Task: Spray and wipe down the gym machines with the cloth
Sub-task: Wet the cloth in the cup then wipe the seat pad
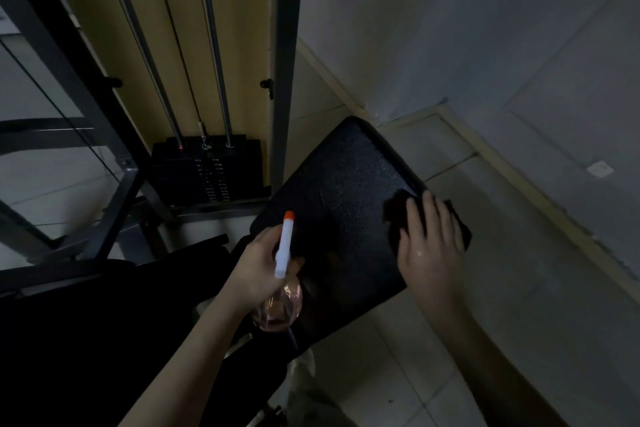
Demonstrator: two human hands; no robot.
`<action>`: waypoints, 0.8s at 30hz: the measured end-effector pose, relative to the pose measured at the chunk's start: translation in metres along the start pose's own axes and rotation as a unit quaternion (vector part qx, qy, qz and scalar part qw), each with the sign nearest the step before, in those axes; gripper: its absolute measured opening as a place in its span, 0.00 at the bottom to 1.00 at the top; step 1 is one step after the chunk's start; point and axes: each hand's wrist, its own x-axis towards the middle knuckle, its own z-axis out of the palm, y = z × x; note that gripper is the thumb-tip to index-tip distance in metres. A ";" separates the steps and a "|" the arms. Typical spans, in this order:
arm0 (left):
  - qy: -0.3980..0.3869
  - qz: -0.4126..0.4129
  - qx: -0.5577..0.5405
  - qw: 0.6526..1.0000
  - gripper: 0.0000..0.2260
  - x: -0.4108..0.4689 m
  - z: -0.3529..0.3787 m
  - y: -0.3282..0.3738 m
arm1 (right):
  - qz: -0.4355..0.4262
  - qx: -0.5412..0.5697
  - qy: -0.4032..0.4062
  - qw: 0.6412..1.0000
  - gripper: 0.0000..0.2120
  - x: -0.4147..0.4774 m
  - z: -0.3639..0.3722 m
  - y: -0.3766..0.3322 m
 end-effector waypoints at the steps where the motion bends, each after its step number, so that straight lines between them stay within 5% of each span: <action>1: -0.004 0.002 0.002 1.000 0.10 0.000 0.002 0.001 | 0.015 -0.004 -0.008 1.000 0.20 0.007 0.006 -0.012; 7: -0.039 -0.045 -0.074 0.995 0.13 -0.004 0.008 0.004 | -0.118 -0.007 -0.152 0.981 0.29 -0.019 0.039 -0.065; 17: -0.042 -0.071 -0.114 0.990 0.10 -0.014 -0.007 0.005 | -0.047 -0.027 -0.034 0.998 0.20 0.025 0.026 -0.028; 20: -0.026 -0.081 -0.124 0.989 0.11 -0.015 -0.009 0.005 | -0.042 -0.018 -0.076 0.996 0.26 0.048 0.044 -0.066; 24: -0.016 -0.092 -0.132 0.987 0.13 -0.012 -0.007 0.001 | -0.170 -0.012 -0.174 0.970 0.31 0.019 0.061 -0.101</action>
